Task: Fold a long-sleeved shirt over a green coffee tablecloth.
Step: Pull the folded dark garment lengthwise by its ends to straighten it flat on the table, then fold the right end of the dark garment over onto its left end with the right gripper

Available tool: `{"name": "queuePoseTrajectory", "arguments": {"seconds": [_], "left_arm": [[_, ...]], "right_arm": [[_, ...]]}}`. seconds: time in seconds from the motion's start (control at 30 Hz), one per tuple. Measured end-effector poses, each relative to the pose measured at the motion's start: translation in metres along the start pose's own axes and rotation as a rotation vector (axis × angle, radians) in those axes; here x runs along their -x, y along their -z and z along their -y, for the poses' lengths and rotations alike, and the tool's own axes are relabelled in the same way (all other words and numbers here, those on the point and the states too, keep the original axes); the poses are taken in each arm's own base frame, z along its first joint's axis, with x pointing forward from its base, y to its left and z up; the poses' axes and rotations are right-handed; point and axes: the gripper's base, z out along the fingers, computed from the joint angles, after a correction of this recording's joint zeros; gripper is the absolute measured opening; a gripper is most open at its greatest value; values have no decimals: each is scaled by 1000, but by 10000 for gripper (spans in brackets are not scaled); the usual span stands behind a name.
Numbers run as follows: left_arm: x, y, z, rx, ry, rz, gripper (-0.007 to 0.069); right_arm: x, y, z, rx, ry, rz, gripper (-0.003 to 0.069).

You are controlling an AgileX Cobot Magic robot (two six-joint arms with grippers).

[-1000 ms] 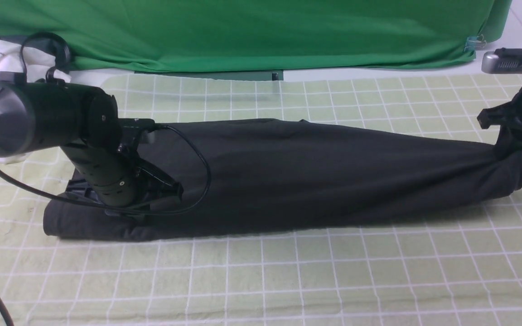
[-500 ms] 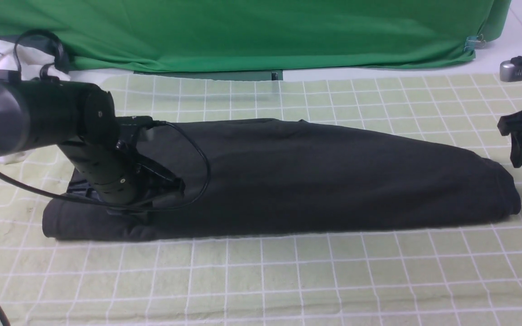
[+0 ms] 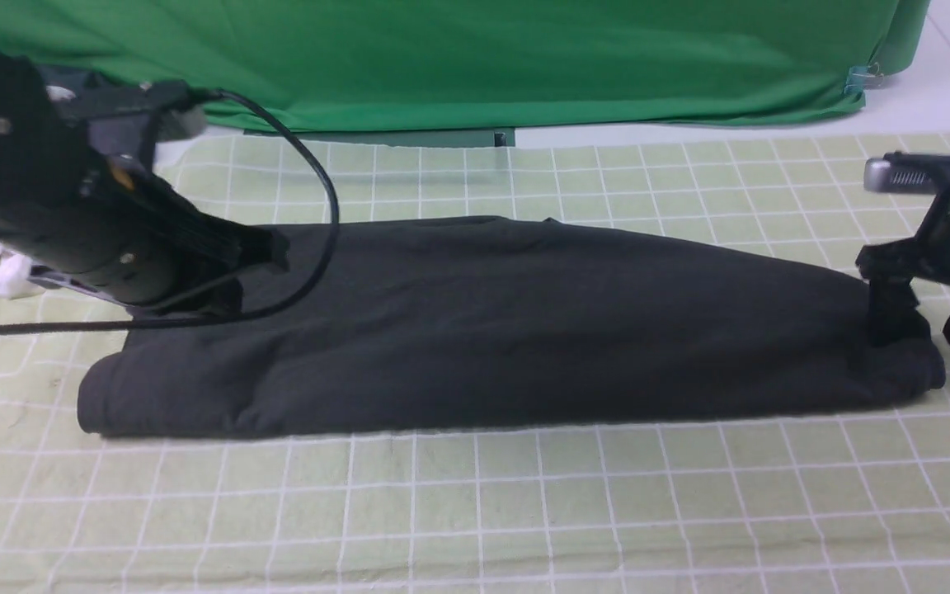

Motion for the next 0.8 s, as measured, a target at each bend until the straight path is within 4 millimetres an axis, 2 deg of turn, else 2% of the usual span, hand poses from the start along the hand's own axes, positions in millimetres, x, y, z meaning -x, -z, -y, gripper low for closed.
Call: {"name": "queuePoseTrajectory", "arguments": {"seconds": [0.03,0.07,0.13,0.2,0.27,0.33,0.37,0.4,0.6,0.8], "left_arm": [[-1,2,0,-1,0,5,11],[-5,15,0,-8,-3,40,11],[-11,28,0,-15,-5,73,11],[-19,42,-1,-22,-8,108,11],[-25,50,-2,-27,-9,130,11],[-31,59,-2,-29,-13,152,11],[-33,63,-3,-26,-19,165,11],[-35,67,-3,-24,-23,173,11],[-46,83,-5,-24,-30,192,11],[-57,91,-9,10,-45,157,11]], "right_arm": [[0,-1,0,1,-1,-2,576],[0,-4,0,0,1,-14,565],[1,-6,0,2,14,-19,538],[1,-6,0,-4,40,-21,470],[1,-6,0,-4,60,-18,364],[2,-6,-3,6,83,-15,159],[2,-7,-4,10,88,-14,99],[2,-7,-4,11,92,-13,68],[-2,4,-1,7,93,-1,51],[-12,39,18,-40,41,53,51]]}}
